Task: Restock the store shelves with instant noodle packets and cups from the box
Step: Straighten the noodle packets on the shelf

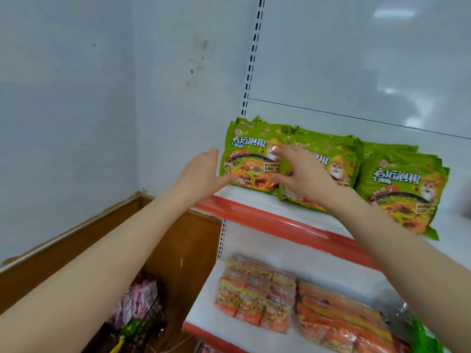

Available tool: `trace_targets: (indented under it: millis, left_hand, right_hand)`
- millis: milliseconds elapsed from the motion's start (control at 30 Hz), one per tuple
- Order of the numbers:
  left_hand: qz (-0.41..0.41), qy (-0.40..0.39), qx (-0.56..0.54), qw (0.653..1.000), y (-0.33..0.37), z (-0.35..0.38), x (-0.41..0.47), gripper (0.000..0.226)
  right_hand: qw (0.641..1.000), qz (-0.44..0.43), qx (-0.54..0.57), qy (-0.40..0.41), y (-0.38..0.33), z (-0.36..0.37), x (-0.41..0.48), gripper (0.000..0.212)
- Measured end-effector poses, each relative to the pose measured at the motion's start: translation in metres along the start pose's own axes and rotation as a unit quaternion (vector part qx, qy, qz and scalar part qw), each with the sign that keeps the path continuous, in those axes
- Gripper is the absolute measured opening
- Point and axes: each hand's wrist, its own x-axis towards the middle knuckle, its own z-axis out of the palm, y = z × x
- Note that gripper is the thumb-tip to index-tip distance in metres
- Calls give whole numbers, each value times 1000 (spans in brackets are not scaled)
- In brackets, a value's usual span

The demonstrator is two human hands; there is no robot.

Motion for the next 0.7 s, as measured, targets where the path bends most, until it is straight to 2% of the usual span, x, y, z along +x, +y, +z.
trace_targets:
  millis: [200, 367, 467, 567, 700]
  left_hand:
    - [-35, -86, -154, 984, -12, 20, 47, 81]
    - [16, -122, -216, 969, -22, 42, 82, 90]
    - [40, -105, -217, 970, -27, 54, 96, 93]
    - [55, -69, -216, 972, -31, 63, 107, 91]
    - [58, -75, -261, 961, -39, 68, 117, 96]
  right_hand:
    - [996, 7, -84, -29, -4, 14, 12, 67]
    - [980, -20, -188, -68, 7, 32, 33, 82]
    - [966, -26, -247, -70, 13, 45, 48, 88]
    - [961, -30, -269, -62, 16, 56, 57, 82]
    - [960, -40, -277, -5, 22, 66, 62, 77]
